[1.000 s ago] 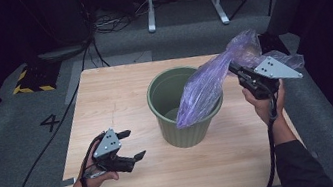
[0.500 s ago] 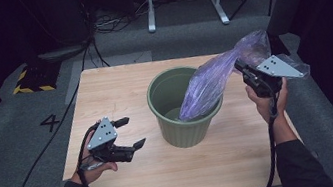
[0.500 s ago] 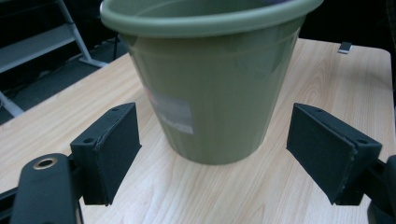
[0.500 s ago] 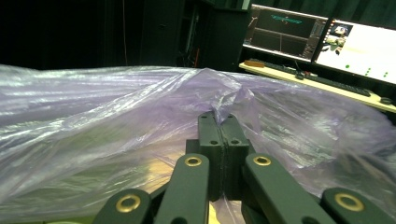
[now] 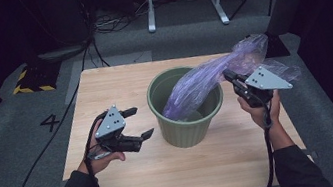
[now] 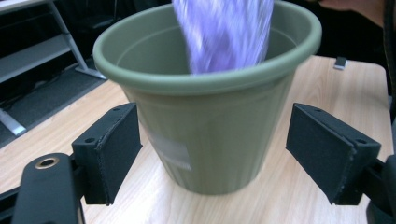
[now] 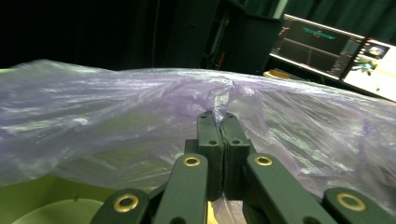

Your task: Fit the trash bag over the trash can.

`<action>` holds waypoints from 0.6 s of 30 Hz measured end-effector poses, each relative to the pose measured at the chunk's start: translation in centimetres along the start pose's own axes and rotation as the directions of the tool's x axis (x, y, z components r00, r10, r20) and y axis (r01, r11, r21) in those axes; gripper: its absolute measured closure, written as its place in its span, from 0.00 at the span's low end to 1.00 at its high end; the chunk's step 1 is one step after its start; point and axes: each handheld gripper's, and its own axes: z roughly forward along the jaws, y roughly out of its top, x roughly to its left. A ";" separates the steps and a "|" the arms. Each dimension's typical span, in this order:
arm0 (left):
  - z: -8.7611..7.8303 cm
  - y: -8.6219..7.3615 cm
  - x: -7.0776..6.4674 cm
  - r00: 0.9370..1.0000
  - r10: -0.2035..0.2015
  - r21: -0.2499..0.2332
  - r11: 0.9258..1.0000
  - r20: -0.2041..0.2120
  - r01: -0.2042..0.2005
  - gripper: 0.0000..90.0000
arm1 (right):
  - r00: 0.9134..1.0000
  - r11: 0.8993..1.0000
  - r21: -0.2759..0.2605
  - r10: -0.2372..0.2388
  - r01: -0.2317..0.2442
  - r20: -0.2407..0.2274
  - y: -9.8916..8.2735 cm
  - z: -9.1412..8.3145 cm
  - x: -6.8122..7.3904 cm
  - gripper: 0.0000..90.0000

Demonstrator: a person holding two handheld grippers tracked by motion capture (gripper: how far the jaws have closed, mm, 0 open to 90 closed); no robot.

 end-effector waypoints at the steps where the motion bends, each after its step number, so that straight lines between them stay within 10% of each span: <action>1: 0.1 0.2 0.0 1.000 0.000 -0.001 1.000 0.002 0.000 0.19 | 1.000 1.000 -0.001 -0.003 0.003 -0.012 0.0 0.0 0.2 0.98; 18: 4.7 4.8 -1.6 0.996 0.073 0.023 0.997 0.055 -0.075 0.20 | 0.968 0.981 -0.022 -0.193 0.192 -0.161 1.1 -0.4 4.4 0.97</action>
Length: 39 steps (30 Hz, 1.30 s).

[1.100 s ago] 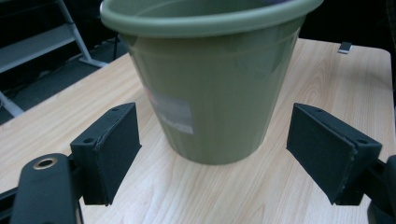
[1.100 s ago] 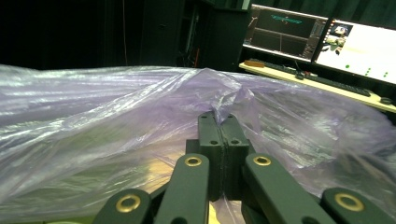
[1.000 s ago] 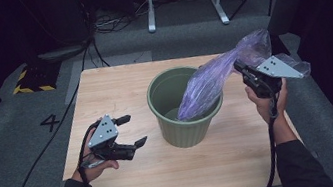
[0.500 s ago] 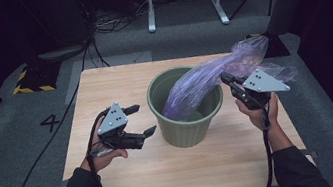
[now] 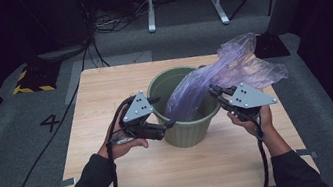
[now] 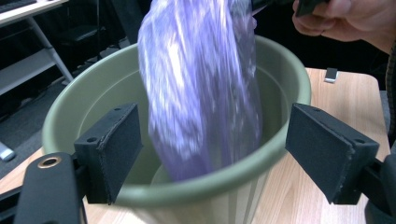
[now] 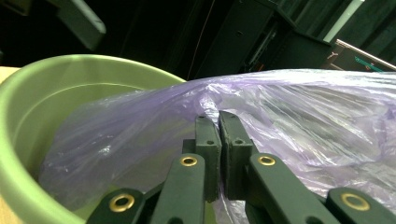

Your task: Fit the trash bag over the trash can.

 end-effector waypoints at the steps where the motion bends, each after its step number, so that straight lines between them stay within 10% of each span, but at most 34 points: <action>1: 0.2 0.2 0.0 1.000 0.004 0.000 1.000 0.002 -0.004 0.20 | 1.000 1.000 -0.001 -0.008 0.008 -0.005 0.1 0.1 0.1 0.97; 12: 1.9 1.6 -0.5 0.999 0.010 0.023 1.000 -0.039 -0.009 0.23 | 0.997 0.999 -0.006 -0.050 0.049 -0.060 1.0 0.7 1.6 0.96; 16: 2.5 1.7 -0.4 0.993 0.045 0.077 0.996 -0.113 -0.036 0.34 | 0.995 0.998 -0.012 -0.062 0.061 -0.075 1.3 0.8 2.0 0.96; 27: 2.9 1.1 0.2 0.988 0.092 0.116 0.990 -0.126 -0.078 0.86 | 0.992 0.997 -0.040 -0.074 0.070 -0.099 1.7 1.1 3.2 0.92; 39: 3.6 0.2 0.7 0.990 0.113 0.156 0.983 -0.086 -0.099 1.00 | 0.996 0.997 -0.037 0.059 -0.062 -0.066 0.9 -1.2 2.4 0.44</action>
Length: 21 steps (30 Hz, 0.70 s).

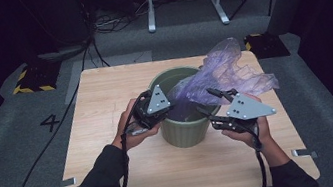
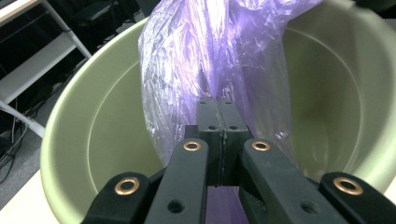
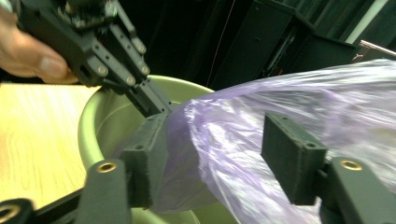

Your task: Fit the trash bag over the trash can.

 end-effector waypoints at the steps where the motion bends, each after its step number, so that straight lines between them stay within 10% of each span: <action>1: 0.0 -0.1 0.1 1.000 0.000 -0.001 1.000 0.001 0.000 1.00 | 1.000 1.000 -0.008 0.009 -0.009 0.006 -0.1 -0.4 -0.2 0.42; 9: -0.3 -0.9 0.5 1.000 -0.010 -0.015 1.000 0.012 0.010 1.00 | 0.991 0.998 0.058 0.010 -0.018 0.131 -2.1 -3.2 -2.7 0.32; 15: -0.5 -1.0 0.8 1.000 -0.013 -0.018 1.000 0.013 0.014 1.00 | 0.993 0.993 0.105 0.043 -0.054 0.109 -3.3 -3.9 -4.0 0.31; 21: -0.7 -1.2 1.1 0.999 -0.028 -0.034 0.999 0.027 0.029 0.99 | 0.999 0.992 0.122 0.010 -0.016 0.047 -3.5 -3.9 -4.0 0.85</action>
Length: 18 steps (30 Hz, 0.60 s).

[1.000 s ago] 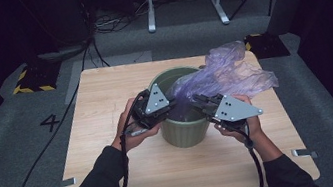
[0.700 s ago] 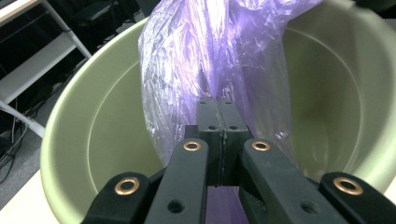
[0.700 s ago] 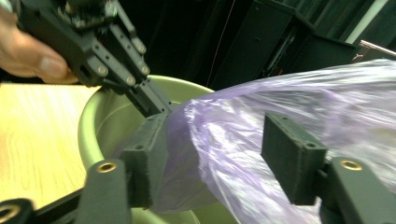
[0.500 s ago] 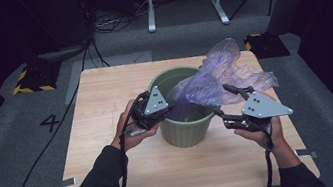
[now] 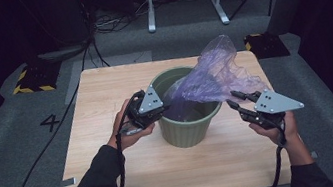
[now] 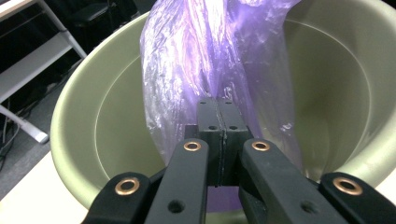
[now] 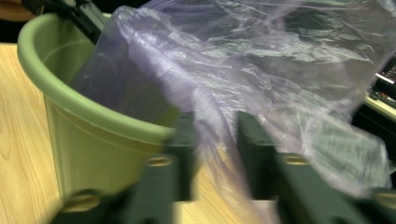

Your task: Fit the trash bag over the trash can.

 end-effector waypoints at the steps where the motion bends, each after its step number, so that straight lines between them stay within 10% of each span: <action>1: -0.1 0.0 0.0 1.000 -0.008 -0.007 1.000 0.010 0.008 0.95 | 1.000 1.000 0.006 -0.017 0.017 0.000 0.1 0.0 0.2 0.94; 11: -0.8 1.7 -0.2 0.995 -0.093 -0.106 0.990 0.041 0.097 0.30 | 0.994 0.993 -0.047 -0.112 0.112 0.002 2.5 -0.4 1.9 1.00; 16: -0.3 2.8 -0.7 0.997 -0.066 -0.087 0.994 0.029 0.069 0.28 | 0.987 0.985 -0.080 -0.156 0.152 -0.045 3.3 -0.8 3.2 0.97; 18: -0.3 2.9 -0.8 0.998 -0.043 -0.083 0.995 0.049 0.047 0.45 | 0.983 0.982 -0.087 -0.171 0.165 -0.063 3.4 -1.0 3.6 0.95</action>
